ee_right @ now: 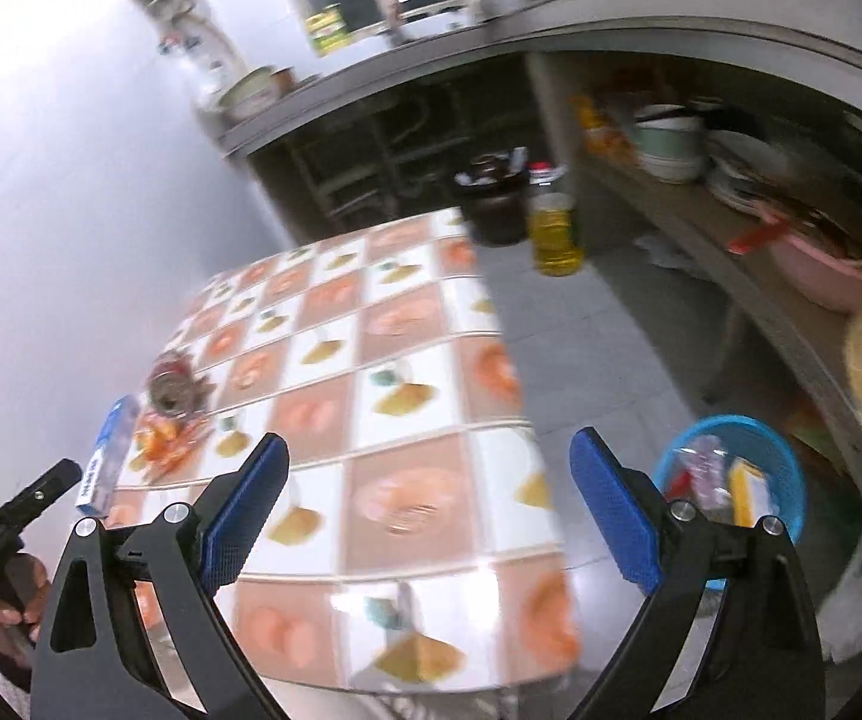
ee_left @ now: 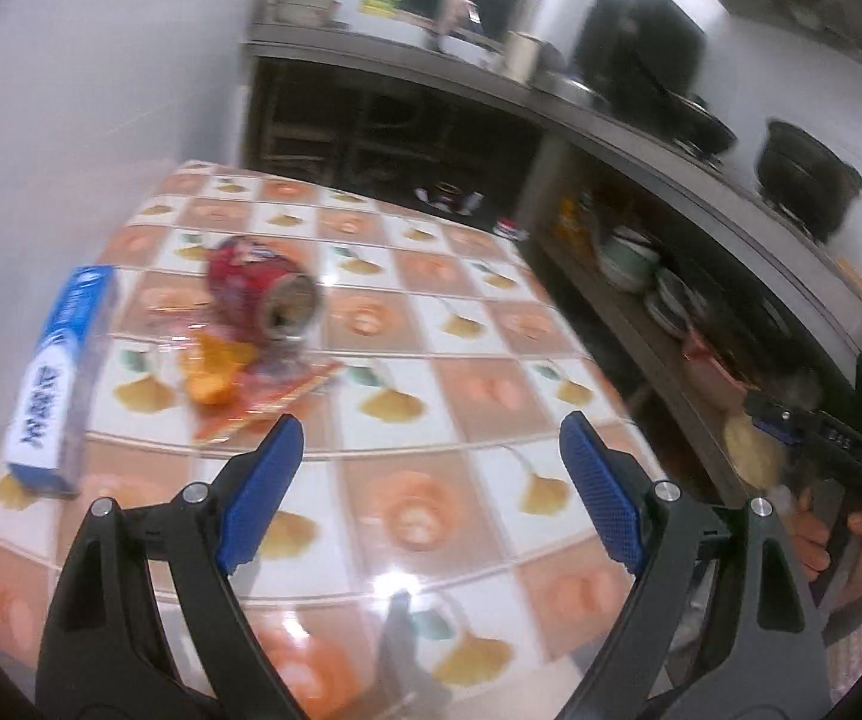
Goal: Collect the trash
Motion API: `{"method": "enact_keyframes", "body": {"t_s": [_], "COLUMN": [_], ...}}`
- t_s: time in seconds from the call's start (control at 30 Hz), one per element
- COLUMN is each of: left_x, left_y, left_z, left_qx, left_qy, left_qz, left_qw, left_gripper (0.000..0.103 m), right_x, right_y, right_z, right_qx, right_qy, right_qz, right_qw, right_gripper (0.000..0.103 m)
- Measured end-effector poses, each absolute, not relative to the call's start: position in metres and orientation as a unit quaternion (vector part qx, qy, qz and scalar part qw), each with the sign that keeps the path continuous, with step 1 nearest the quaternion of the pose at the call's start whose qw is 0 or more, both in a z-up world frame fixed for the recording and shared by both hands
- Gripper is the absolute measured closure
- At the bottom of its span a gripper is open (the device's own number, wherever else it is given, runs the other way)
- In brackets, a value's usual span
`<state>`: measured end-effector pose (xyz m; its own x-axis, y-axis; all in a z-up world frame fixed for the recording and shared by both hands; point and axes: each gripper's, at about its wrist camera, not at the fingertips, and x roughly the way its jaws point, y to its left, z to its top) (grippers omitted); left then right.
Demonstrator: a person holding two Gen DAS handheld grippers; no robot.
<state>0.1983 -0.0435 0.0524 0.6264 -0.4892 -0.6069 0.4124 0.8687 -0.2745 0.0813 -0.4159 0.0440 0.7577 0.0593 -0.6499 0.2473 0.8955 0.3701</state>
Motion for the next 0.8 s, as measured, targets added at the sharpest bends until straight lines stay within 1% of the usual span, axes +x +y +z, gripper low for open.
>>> {"method": "enact_keyframes", "body": {"t_s": [0.17,0.33,0.4,0.47,0.6,0.67,0.77,0.8], "left_x": [0.208,0.221,0.228,0.240,0.261,0.270,0.281,0.286], "left_y": [-0.009,0.009,0.013,0.015,0.010,0.009,0.007,0.007], "left_z": [0.042,0.033,0.029,0.027,0.023,0.019,0.014,0.012], "left_qx": [-0.064,-0.069,-0.065,-0.057,-0.038,-0.040,-0.044,-0.043], "left_qy": [0.347,0.352,0.351,0.353,0.361,0.368,0.378,0.381], "left_qz": [-0.208,-0.179,-0.171,-0.159,-0.157,-0.157,-0.162,-0.160], "left_qw": [0.912,0.916,0.919,0.920,0.918,0.915,0.910,0.910], "left_gripper": [0.020,0.020,0.022,0.031,0.043,0.053,0.063,0.065], "right_x": [0.117,0.151,0.162,0.174,0.194,0.202,0.213,0.215], "right_y": [-0.378,-0.342,-0.330,-0.317,-0.294,-0.286,-0.275,-0.273], "right_z": [0.048,0.044,0.044,0.044,0.042,0.039,0.037,0.035], "right_qx": [0.212,0.203,0.199,0.199,0.198,0.200,0.200,0.202], "right_qy": [0.362,0.383,0.388,0.391,0.398,0.402,0.407,0.408], "right_qz": [0.000,0.050,0.064,0.080,0.103,0.113,0.123,0.128], "right_qw": [0.908,0.900,0.898,0.895,0.890,0.886,0.883,0.881], "right_gripper": [0.011,0.011,0.011,0.011,0.011,0.011,0.011,0.011]}}
